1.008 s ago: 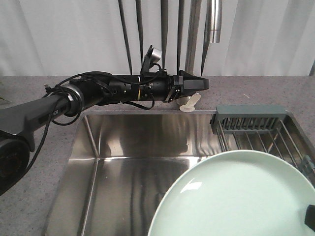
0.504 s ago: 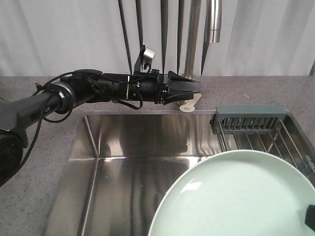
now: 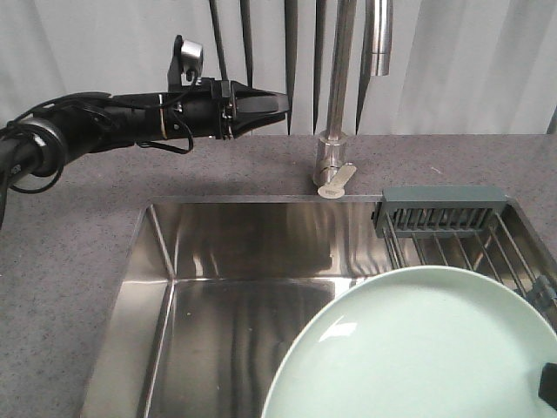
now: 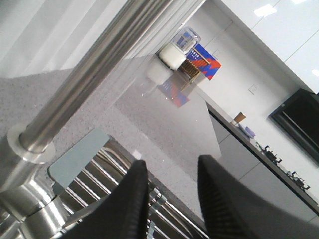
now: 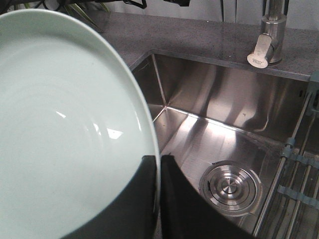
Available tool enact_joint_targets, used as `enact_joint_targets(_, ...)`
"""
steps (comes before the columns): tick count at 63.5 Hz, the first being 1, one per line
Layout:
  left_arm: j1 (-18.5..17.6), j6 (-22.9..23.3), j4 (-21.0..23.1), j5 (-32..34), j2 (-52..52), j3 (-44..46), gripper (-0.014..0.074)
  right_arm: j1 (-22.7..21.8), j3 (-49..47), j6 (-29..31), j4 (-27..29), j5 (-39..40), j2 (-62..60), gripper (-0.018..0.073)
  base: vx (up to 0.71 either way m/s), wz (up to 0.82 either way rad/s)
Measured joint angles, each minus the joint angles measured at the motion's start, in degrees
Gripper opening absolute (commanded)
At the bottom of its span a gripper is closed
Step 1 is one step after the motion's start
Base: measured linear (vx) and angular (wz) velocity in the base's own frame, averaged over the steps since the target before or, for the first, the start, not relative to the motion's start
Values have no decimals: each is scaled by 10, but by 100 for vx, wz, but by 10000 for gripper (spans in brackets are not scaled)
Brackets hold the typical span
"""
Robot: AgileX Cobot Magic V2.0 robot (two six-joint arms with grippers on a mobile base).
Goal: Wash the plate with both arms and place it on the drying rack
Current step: 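Withdraw the left arm away from the faucet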
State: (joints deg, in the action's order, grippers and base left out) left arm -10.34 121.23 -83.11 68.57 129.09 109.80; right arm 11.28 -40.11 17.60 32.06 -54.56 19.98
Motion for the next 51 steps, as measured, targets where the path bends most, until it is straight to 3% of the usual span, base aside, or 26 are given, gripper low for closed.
enact_joint_targets(7,13,0,-7,0,-21,0,165,0,0,0,0,0,0,-1,0,0)
enact_joint_targets(42,54,0,-177,15,-146,0,29,0,0,0,0,0,0,-1,0,0)
enact_joint_targets(51,64,0,-183,18,-180,0,-9,0,0,0,0,0,0,-1,0,0)
